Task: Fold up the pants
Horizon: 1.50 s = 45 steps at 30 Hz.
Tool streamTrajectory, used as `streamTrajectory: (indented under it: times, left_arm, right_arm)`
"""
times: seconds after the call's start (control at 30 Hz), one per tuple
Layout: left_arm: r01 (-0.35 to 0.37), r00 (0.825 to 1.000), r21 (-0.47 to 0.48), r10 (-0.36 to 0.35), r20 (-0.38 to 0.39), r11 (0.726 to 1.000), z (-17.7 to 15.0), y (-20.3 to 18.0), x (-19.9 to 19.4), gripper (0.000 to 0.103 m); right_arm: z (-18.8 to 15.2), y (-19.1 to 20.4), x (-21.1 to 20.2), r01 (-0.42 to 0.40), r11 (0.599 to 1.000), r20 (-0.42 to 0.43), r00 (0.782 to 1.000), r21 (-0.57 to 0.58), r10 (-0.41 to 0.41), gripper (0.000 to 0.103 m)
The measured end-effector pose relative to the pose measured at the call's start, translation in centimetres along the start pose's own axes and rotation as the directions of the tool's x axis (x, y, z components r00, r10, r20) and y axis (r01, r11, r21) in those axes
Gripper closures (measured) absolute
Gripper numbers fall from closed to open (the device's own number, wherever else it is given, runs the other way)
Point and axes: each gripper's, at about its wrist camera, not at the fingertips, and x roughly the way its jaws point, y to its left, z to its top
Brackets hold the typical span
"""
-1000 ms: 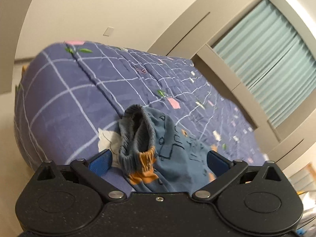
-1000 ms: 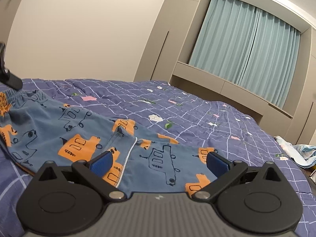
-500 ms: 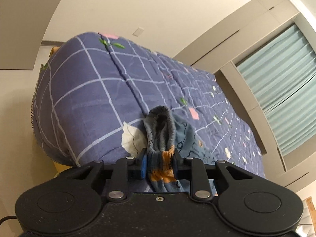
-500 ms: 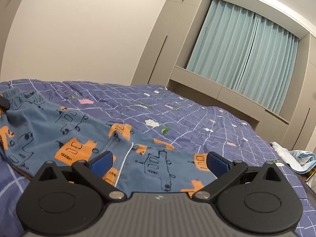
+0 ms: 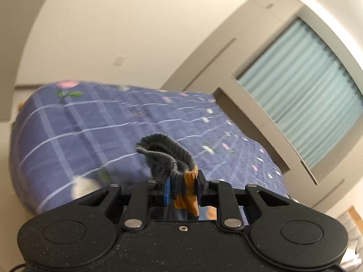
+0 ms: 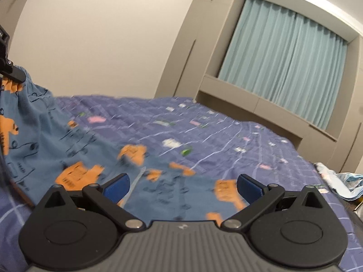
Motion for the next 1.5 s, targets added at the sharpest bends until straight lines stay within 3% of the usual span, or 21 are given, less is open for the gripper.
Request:
streamTrajectory:
  times: [0.13,0.33,0.57,0.83,0.93,1.0,1.1,1.2,1.27,1.4,1.5]
  left_arm:
    - [0.061,0.998,0.118,-0.060,-0.016,0.991,-0.2,-4.9,0.7,0.080]
    - [0.170,0.983,0.265,-0.145,-0.112,0.949,-2.6,-12.5,2.8,0.080]
    - [0.246,0.952,0.390,-0.145,-0.270,0.887,-8.2,-18.6,6.8,0.080]
    - [0.283,0.916,0.481,-0.085,-0.393,0.830,-13.9,-21.1,11.4,0.080]
    - [0.296,0.892,0.495,-0.051,-0.450,0.817,-15.8,-21.2,13.1,0.077]
    - [0.310,0.873,0.483,-0.043,-0.487,0.819,-16.6,-20.8,13.8,0.071]
    - [0.333,0.853,0.438,-0.069,-0.517,0.835,-16.6,-20.3,13.7,0.052]
    - [0.320,0.855,0.409,-0.074,-0.514,0.855,-15.5,-19.7,13.1,0.031]
    - [0.296,0.866,0.405,-0.064,-0.496,0.865,-14.6,-19.2,12.5,0.017]
    - [0.213,0.912,0.452,-0.011,-0.410,0.866,-12.7,-18.0,10.7,0.002]
    - [0.149,0.932,0.519,0.056,-0.359,0.842,-12.0,-17.0,9.6,0.001]
  right_arm:
    - [0.3,-3.7,-0.4,0.045,0.998,0.018,0.999,0.045,-0.046,0.000]
    - [-0.9,-9.4,-1.7,0.128,0.990,0.005,0.992,0.061,-0.129,0.000]
    - [-4.0,-15.4,-3.3,0.216,0.972,-0.048,0.976,0.094,-0.212,0.000]
    - [-6.9,-18.6,-3.7,0.244,0.962,-0.104,0.967,0.120,-0.232,0.000]
    - [-7.6,-19.1,-3.3,0.242,0.962,-0.123,0.966,0.129,-0.226,0.000]
    - [-7.9,-19.3,-3.0,0.239,0.961,-0.136,0.966,0.139,-0.221,0.000]
    - [-8.0,-19.7,-2.6,0.231,0.961,-0.146,0.967,0.151,-0.209,0.000]
    - [-7.9,-19.8,-2.5,0.220,0.963,-0.155,0.968,0.155,-0.197,0.000]
    - [-7.7,-19.9,-2.3,0.215,0.964,-0.154,0.969,0.156,-0.191,0.000]
    - [-6.6,-19.9,-1.7,0.176,0.969,-0.135,0.979,0.172,-0.154,0.000]
    - [-5.4,-19.9,-1.0,0.056,0.969,-0.110,0.994,0.240,-0.030,0.000]
